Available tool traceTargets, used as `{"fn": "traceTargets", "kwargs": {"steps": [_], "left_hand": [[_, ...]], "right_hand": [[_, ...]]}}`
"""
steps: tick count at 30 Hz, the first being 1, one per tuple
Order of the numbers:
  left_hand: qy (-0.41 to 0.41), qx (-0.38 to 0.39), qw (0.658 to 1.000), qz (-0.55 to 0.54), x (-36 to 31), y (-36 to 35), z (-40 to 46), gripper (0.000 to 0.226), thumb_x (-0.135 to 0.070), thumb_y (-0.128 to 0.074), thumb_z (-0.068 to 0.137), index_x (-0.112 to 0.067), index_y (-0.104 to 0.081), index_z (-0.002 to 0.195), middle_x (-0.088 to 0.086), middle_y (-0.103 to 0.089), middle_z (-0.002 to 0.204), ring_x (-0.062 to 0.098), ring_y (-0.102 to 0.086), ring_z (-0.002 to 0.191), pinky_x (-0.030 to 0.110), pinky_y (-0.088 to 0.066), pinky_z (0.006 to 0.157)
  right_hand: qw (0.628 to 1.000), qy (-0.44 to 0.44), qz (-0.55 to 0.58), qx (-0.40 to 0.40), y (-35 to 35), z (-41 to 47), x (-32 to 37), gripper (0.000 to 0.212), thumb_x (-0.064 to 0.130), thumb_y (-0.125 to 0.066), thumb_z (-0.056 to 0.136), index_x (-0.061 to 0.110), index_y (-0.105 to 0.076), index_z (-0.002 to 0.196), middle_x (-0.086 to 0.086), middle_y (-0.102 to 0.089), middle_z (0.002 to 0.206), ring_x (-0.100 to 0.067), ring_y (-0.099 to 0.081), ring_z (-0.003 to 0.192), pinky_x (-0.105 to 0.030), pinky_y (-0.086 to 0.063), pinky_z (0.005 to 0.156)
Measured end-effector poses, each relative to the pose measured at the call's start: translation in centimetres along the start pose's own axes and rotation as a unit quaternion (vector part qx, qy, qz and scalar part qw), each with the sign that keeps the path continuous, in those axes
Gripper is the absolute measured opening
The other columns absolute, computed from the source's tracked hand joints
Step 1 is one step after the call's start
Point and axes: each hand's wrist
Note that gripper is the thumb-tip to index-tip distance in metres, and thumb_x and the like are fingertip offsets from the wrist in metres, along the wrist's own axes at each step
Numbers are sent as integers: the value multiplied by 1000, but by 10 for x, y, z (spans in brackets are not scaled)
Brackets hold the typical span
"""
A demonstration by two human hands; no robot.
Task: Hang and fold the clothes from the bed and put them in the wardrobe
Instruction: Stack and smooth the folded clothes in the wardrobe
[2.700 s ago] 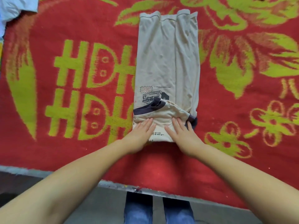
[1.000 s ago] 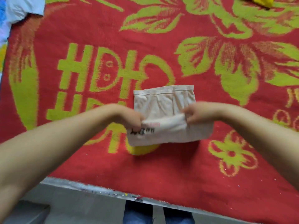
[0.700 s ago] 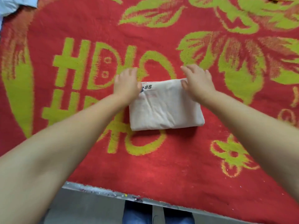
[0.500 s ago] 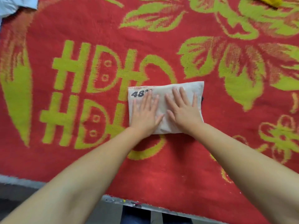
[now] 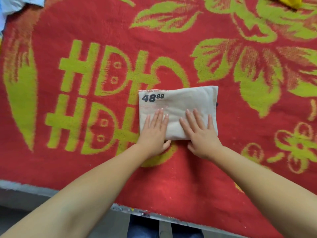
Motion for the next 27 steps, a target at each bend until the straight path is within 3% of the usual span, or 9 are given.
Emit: {"fn": "traceTargets", "kwargs": {"steps": [3,5,10,14,21,27], "left_hand": [[39,19,999,12,-8,-2,7,96,-35,-52,89,-4,17,148,22,23,154,34,21,144,48,10,115],[55,10,998,6,-11,0,12,84,-16,-44,92,-7,17,149,22,22,155,34,19,144,49,7,116],[35,44,998,-40,-1,32,15,79,6,-37,89,-16,2,153,17,11,159,31,8,147,43,-5,119],[14,33,998,-56,11,90,-2,69,5,-35,91,-16,-10,152,11,-10,159,32,-5,147,44,-13,118],[36,-80,996,35,35,188,-75,82,4,-53,85,-11,-8,152,14,-16,157,34,-14,144,44,-17,115],[131,-147,978,66,54,213,-169,66,-4,-43,91,-15,-15,150,10,-26,154,27,-26,140,42,-23,110]], "right_hand": [[999,-35,-18,-5,-2,10,3,85,16,-44,88,25,12,152,-9,21,158,-36,22,143,-64,7,110],[999,-44,-12,-5,3,20,4,77,14,-36,93,29,12,151,-9,22,158,-36,20,144,-64,1,111],[999,-43,8,12,36,25,0,60,14,-29,99,31,-7,152,-7,2,161,-39,3,146,-58,-22,110],[1000,-29,-12,-2,96,12,4,57,14,-30,100,30,-13,152,-6,-11,159,-40,-12,144,-52,-34,105],[995,7,-70,-67,215,-30,46,60,11,-41,97,24,-18,151,-11,-23,155,-41,-19,142,-53,-36,101],[980,92,-127,-120,268,-60,109,62,10,-43,95,23,-18,150,-10,-25,152,-38,-19,142,-52,-35,102]]}}
Point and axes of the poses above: each hand's wrist, its own z-axis towards the middle knuckle, its own y-axis out of the back of the hand, x = y × z
